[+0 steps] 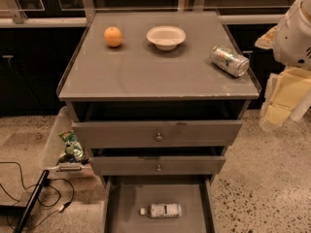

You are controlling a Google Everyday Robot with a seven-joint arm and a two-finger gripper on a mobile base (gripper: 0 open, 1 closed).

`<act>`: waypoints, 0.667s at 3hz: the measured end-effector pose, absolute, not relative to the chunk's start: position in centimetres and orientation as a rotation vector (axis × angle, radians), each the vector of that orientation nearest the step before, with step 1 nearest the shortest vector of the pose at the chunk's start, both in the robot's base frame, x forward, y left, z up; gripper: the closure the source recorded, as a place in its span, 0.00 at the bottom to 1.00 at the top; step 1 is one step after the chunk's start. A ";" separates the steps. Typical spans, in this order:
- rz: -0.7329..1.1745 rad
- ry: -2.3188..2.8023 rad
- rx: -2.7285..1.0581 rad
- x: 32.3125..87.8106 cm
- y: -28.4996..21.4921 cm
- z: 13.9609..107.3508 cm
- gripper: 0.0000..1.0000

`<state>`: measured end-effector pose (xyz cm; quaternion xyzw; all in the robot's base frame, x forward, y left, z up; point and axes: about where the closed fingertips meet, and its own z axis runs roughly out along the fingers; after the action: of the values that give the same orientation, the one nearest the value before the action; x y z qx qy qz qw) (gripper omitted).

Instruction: Pick blue plastic bottle from bottom drawer and place on counter

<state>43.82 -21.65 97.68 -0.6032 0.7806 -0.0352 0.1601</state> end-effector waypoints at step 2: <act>-0.062 2.262 -1.726 43.7 -22.0 95.5 0.00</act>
Offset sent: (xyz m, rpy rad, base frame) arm -0.0026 -0.0087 -0.0580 0.0172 0.1159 -0.0196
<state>43.73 -21.95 95.51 -0.5998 0.7862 -0.0216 0.1473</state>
